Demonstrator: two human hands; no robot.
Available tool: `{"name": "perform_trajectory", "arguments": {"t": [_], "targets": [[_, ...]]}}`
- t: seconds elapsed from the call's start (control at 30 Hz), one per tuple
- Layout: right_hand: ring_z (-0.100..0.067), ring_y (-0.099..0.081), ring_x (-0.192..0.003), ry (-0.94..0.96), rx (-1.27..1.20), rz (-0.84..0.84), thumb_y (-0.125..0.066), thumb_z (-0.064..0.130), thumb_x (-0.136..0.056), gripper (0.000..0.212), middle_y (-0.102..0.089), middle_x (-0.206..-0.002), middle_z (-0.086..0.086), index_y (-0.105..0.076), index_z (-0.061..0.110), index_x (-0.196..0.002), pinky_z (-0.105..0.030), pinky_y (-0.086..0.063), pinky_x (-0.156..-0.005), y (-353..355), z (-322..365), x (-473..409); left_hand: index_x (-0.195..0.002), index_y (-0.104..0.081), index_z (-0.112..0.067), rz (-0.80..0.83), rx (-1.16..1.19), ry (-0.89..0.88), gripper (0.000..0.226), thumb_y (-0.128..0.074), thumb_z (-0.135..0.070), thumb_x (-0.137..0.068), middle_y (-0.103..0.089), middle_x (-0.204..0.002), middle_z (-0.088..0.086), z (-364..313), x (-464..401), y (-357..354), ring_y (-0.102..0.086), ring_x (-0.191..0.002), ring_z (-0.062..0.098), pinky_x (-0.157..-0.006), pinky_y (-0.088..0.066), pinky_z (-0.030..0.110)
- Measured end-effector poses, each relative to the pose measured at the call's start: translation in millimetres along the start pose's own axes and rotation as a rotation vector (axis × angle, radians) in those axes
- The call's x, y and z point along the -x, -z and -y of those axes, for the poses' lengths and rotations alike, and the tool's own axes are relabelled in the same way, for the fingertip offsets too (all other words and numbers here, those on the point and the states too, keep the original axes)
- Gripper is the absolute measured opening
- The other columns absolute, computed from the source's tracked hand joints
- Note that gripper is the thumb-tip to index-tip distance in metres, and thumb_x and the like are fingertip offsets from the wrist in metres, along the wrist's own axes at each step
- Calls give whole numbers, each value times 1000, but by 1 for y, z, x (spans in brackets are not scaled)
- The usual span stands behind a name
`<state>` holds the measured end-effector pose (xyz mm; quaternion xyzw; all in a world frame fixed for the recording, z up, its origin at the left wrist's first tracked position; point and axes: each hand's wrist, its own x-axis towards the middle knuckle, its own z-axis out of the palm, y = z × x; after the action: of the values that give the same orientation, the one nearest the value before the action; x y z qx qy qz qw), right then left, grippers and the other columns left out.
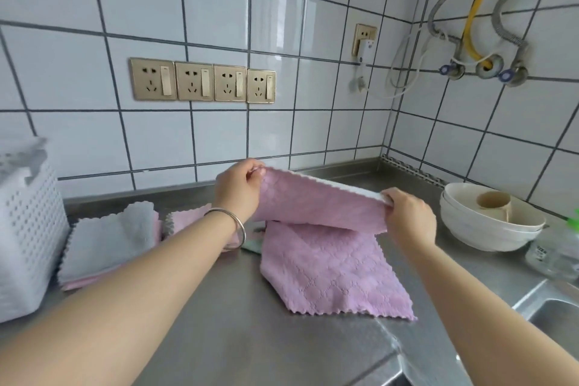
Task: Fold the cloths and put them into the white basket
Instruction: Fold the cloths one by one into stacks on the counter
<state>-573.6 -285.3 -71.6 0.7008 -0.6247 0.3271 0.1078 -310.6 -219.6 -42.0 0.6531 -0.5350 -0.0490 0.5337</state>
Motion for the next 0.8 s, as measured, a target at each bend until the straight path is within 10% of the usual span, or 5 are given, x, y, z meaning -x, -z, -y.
{"name": "perform_trajectory", "arguments": {"t": [0.27,0.53,0.8], "targets": [[-34,-62,-82,232,-296,-5,-50,11,-91,22,-70,-97,-15,-57,15,-111,-33,-46,-64,66,99,-25,-90,-60,-17,-244,-25,1,17,-45,-23,-94,-55,-76,-2,3,-21,119,-47,-77,18,-64,-34,24],[-33,-60,-85,248,-438,73,-43,6,-90,26,-68,-96,-12,-60,19,-105,-42,-53,-70,57,195,-8,-76,-61,-25,-143,-31,82,14,-54,-27,-87,-62,-90,9,42,-15,237,-60,-87,26,-91,-51,45],[-13,-54,-64,458,-655,150,-59,-12,-77,33,-61,-67,10,-69,17,-86,-12,-38,-57,80,185,87,-87,-60,-25,-156,-300,-54,11,-51,-29,-91,-64,-71,4,53,114,290,-54,-61,19,-59,-41,30]]}}
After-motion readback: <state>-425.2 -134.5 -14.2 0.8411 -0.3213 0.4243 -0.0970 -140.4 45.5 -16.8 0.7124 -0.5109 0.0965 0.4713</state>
